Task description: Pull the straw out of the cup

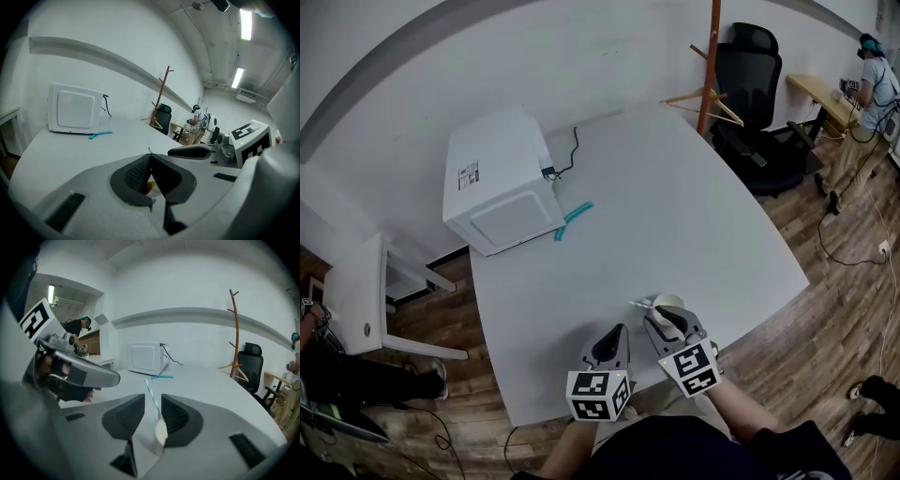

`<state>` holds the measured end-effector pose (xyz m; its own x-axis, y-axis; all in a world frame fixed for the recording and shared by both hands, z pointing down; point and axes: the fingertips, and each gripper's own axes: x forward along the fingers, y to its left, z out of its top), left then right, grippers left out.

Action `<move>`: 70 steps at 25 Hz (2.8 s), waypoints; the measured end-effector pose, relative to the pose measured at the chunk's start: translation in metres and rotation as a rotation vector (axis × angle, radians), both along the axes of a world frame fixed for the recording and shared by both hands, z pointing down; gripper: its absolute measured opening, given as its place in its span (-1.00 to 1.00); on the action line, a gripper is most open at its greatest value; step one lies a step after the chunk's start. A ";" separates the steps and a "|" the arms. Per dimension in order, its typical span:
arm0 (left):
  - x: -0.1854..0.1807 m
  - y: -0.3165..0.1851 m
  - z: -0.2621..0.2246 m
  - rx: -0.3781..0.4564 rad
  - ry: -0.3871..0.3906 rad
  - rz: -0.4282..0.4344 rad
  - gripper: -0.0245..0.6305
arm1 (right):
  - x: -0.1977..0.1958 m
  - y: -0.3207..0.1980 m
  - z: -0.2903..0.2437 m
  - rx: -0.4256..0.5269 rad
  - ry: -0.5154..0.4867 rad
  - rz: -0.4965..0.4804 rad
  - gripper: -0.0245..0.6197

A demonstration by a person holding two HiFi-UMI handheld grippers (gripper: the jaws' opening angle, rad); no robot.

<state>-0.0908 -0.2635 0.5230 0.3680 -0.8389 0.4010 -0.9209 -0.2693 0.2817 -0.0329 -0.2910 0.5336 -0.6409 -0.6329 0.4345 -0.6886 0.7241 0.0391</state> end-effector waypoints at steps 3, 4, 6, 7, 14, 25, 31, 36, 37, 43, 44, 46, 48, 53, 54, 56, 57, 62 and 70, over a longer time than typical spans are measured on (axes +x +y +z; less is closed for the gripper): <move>-0.003 -0.007 0.002 -0.003 0.004 -0.016 -0.88 | -0.001 -0.006 0.011 -0.011 0.030 -0.019 -0.58; -0.004 -0.009 0.003 -0.004 0.004 -0.021 -0.88 | -0.002 -0.008 0.015 -0.015 0.036 -0.024 -0.58; -0.005 -0.012 0.005 -0.008 0.005 -0.028 -0.88 | -0.003 -0.011 0.020 -0.022 0.049 -0.034 -0.58; -0.006 -0.013 0.006 -0.010 0.006 -0.031 -0.88 | -0.004 -0.013 0.022 -0.024 0.055 -0.040 -0.58; -0.012 -0.022 0.009 -0.018 0.016 -0.053 -0.87 | -0.006 -0.022 0.033 -0.009 0.127 -0.067 -0.67; -0.011 -0.021 0.005 -0.012 0.015 -0.044 -0.88 | -0.002 -0.025 0.026 0.021 0.147 -0.050 -0.80; -0.008 -0.016 0.001 -0.001 0.018 -0.032 -0.88 | 0.002 -0.023 0.018 0.048 0.149 -0.035 -0.81; -0.008 -0.010 -0.003 0.004 0.018 -0.023 -0.88 | 0.004 -0.020 0.010 0.067 0.144 -0.015 -0.81; -0.008 -0.008 -0.003 0.005 0.019 -0.023 -0.88 | 0.005 -0.020 0.009 0.071 0.143 -0.011 -0.81; -0.006 -0.002 -0.007 0.012 0.018 -0.014 -0.88 | 0.009 -0.015 0.003 0.088 0.142 0.008 -0.82; -0.005 -0.002 -0.008 0.014 0.019 -0.011 -0.88 | 0.010 -0.014 0.002 0.089 0.143 0.010 -0.82; -0.004 -0.001 -0.010 0.017 0.020 -0.008 -0.88 | 0.012 -0.013 0.001 0.091 0.144 0.016 -0.82; -0.004 0.000 -0.010 0.018 0.020 -0.006 -0.88 | 0.013 -0.012 0.001 0.092 0.146 0.020 -0.82; -0.005 0.003 -0.012 0.022 0.023 -0.006 -0.88 | 0.013 -0.008 0.000 0.092 0.138 0.023 -0.82; -0.005 0.003 -0.012 0.022 0.023 -0.007 -0.88 | 0.013 -0.007 -0.001 0.093 0.137 0.026 -0.82; -0.006 0.005 -0.013 0.021 0.023 -0.009 -0.88 | 0.014 -0.005 -0.002 0.094 0.135 0.031 -0.82; -0.006 0.006 -0.014 0.020 0.023 -0.009 -0.88 | 0.015 -0.004 -0.003 0.093 0.133 0.034 -0.81; -0.005 0.013 -0.016 0.021 0.025 -0.003 -0.88 | 0.025 0.001 -0.008 0.098 0.098 0.073 -0.81; 0.006 0.030 -0.021 0.026 0.029 0.036 -0.88 | 0.040 0.024 -0.008 0.078 0.080 0.126 -0.69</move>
